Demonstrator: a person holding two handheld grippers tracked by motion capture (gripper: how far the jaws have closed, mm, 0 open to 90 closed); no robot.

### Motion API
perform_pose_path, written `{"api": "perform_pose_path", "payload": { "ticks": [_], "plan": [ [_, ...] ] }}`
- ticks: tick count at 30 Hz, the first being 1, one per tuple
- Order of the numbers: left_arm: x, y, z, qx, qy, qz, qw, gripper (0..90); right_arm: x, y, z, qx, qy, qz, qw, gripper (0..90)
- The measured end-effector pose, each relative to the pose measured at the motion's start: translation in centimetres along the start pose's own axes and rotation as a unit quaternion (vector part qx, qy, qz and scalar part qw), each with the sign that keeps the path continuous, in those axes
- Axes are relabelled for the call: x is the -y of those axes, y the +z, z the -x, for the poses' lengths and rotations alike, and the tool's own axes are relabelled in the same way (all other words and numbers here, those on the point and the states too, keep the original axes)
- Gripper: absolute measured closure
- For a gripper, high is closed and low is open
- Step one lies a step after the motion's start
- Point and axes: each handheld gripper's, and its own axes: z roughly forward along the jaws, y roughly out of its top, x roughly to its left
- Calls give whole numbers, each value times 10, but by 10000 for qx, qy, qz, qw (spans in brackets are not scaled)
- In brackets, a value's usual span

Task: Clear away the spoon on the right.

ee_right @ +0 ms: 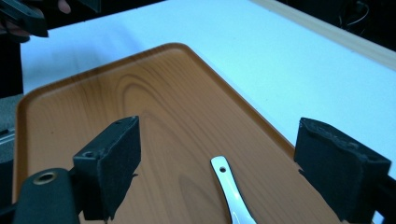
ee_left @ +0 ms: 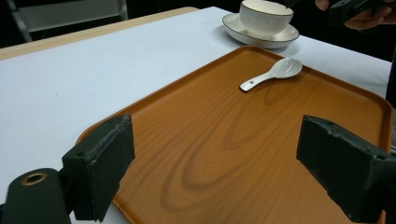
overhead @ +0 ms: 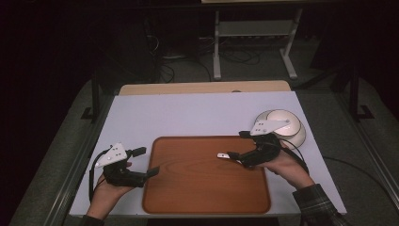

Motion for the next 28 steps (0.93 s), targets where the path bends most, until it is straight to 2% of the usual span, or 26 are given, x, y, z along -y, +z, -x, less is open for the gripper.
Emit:
{"api": "perform_pose_path", "payload": {
  "ticks": [8, 17, 23, 28],
  "plan": [
    [0, 0, 0, 4, 26, 13, 10000, 108, 3, -26, 0, 37, 124, 349, 9993, 142],
    [0, -1, -1, 18, 49, 5, 10000, 109, 11, -53, 1, 35, 231, 785, 9966, 139],
    [0, -1, 0, 17, 54, 12, 10000, 109, 19, -68, 0, 61, 259, 948, 9951, 136],
    [-1, -1, 0, 19, 58, 11, 10000, 109, 21, -72, -1, 40, 255, 1000, 9947, 133]
  ]
}}
